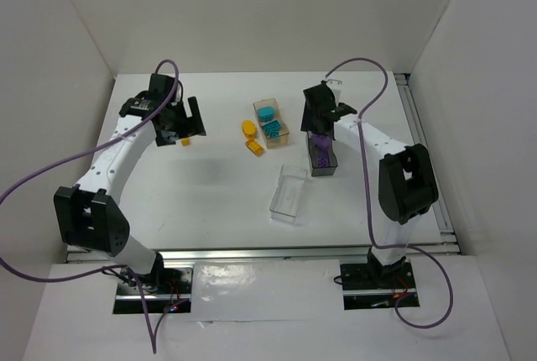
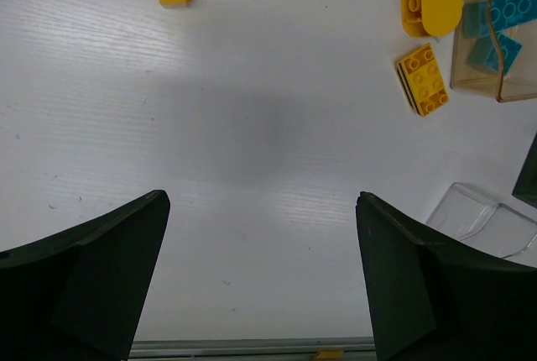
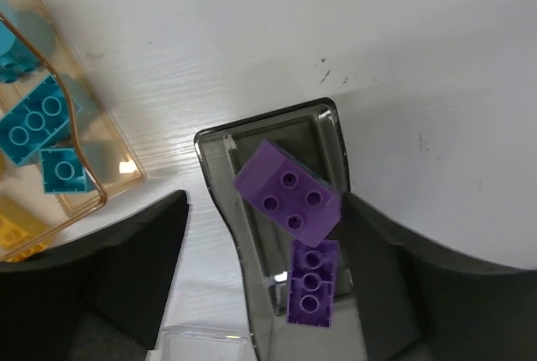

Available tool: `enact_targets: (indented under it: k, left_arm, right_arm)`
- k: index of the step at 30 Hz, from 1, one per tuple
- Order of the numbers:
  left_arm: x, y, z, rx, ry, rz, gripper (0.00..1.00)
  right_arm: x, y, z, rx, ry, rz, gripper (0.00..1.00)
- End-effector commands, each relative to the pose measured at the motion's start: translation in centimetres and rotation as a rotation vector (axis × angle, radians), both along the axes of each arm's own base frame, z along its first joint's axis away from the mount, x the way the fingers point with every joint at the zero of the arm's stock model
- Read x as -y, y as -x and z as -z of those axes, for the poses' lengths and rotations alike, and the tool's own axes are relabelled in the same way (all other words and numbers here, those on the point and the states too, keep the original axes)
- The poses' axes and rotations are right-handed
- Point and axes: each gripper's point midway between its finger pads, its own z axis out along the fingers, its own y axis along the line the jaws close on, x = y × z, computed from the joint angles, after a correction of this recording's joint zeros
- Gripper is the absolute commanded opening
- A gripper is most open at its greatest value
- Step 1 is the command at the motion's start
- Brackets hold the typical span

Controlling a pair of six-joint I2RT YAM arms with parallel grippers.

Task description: Sort the legos into containers by color

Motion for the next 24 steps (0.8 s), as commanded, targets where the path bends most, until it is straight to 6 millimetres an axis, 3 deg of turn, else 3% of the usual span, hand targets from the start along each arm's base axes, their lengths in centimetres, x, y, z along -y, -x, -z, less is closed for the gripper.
enact_targets:
  k: [1,3,6,7,9,10,12,16,19,24]
  left_arm:
    - [-0.3,-0.9,-0.3,0.014,-0.013,-0.027,1.00]
    - [-0.7,-1.0,-0.6,0.018,-0.031,-0.041,1.00]
    - [-1.6,-1.2,-1.0,0.019,-0.071,-0.081,1.00]
    - [-2.3,-1.3,-1.5,0.028,-0.079,-0.116,1.00]
    - [-2.8,-1.2,-2.3,0.044,-0.084,-0.131,1.00]
    - [-2.8,-1.2,-2.3,0.045,-0.077,-0.140,1.00]
    - [-2.8,-0.8,-2.8,0.058,-0.069,-0.148,1.00]
    - [-2.8,-0.1,-2.8,0.060,-0.055,-0.163,1.00]
    - [-3.2,0.1,-2.7,0.062,-0.066,-0.186,1.00]
    - [-3.0,0.4,-3.3,0.078,-0.053,-0.180,1.00]
  right_arm:
    - [-1.8,0.3,-5.1,0.125,0.039,-0.044,0.71]
    - [-5.2,0.7,-6.7,0.176,0.023,-0.167,0.62]
    - [-13.0,2.5,-8.1,0.210,-0.029,-0.447,0.60]
    - [-15.5,3.4,-6.7,0.173,-0.029,-0.525,0.60]
    - [-18.5,3.9,-6.7,0.160,-0.025,-0.627,0.68]
    - [-20.2,4.3,-5.1,0.133,-0.007,-0.665,0.71]
    - [-21.9,4.6,-3.9,0.104,0.005,-0.720,0.77]
    - [-24.5,2.6,-1.4,0.073,0.000,-0.739,0.78]
    - [-25.4,1.2,-1.2,0.087,0.011,-0.722,0.78]
    - [-25.6,0.2,1.4,0.056,0.016,-0.708,0.79]
